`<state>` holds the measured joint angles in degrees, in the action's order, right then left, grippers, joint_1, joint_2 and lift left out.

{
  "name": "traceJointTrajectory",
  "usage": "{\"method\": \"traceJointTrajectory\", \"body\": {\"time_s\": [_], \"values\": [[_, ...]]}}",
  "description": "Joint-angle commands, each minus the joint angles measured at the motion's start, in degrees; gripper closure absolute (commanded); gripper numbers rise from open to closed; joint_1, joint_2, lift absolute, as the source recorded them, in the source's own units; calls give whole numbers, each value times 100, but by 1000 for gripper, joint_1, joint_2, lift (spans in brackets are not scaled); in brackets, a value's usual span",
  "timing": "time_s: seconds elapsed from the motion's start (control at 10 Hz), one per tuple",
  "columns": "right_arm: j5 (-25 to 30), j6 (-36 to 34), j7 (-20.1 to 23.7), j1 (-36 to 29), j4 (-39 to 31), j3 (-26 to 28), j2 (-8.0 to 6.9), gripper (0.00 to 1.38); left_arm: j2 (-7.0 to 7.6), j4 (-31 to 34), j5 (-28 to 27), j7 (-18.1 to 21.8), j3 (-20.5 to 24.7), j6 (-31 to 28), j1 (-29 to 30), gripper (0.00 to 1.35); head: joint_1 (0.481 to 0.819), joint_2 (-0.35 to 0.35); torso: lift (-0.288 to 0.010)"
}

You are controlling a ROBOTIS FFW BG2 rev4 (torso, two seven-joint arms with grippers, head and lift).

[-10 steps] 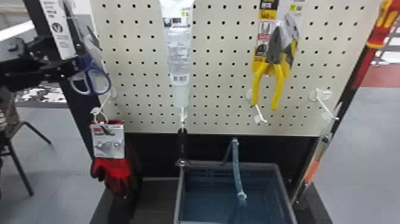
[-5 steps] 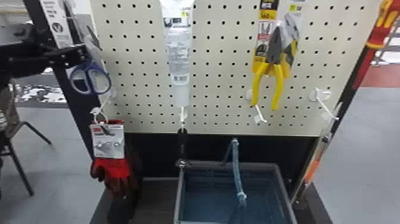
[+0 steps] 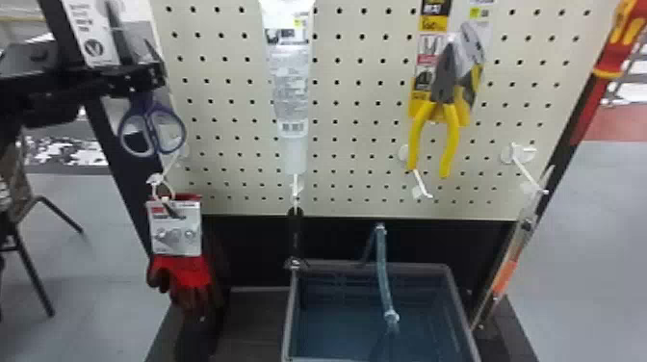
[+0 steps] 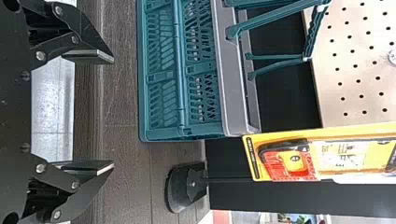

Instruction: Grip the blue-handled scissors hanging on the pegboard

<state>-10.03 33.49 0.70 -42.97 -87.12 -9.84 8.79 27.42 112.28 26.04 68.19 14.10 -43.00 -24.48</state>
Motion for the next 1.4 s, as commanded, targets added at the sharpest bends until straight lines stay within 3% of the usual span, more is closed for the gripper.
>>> {"method": "traceJointTrajectory", "body": {"time_s": [0.0,1.3], "values": [[-7,0,0,0,0,0,0,470,-9,1,6,-7,-13,46,15,1148,549,0,-100],[-7,0,9,12,28,0,9,470,-18,-13,32,-7,-4,20,64,1147,549,0,-100]]}}
